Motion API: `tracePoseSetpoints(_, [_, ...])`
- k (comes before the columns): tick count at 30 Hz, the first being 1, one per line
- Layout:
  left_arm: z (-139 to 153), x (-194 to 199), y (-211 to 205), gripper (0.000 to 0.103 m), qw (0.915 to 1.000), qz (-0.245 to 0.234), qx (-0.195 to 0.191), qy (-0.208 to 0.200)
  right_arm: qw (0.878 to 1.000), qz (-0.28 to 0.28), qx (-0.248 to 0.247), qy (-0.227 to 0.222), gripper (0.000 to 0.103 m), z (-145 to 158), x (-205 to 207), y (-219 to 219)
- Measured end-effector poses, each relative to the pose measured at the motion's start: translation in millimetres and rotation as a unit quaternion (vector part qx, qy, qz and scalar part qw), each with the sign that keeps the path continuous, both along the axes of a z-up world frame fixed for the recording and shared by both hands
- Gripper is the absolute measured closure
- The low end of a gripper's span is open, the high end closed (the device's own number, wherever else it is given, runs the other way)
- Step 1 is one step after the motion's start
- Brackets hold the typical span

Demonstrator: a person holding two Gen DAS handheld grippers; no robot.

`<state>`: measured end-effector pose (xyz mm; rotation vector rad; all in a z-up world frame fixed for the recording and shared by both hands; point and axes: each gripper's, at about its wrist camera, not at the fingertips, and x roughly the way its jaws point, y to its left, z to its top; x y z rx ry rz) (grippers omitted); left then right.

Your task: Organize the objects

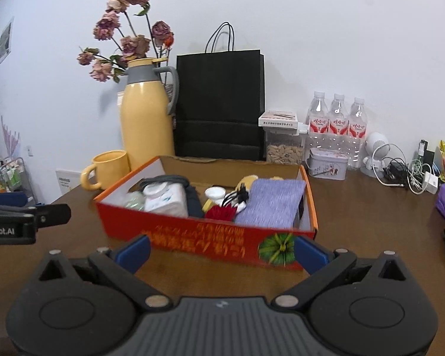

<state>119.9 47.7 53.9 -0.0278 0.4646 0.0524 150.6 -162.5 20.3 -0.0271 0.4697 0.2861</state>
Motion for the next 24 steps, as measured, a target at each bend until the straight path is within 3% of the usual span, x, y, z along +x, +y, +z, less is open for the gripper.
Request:
tracePoseSetpoints(11, [-27.5,-39.7,-6.3,0.0,0.9991,-0.015,-0.008,0.038,1.0,-0.004,0.009,0.021,0.0,-12.5,-40.9,-7.9])
tracePoseSetpoints(24, [-22.9,-52.9,-8.3,0.0,0.9995,-0.017,-0.008,0.027,1.0,-0.008,0.007,0.018,0.0,-11.3,-53.6,-9.8])
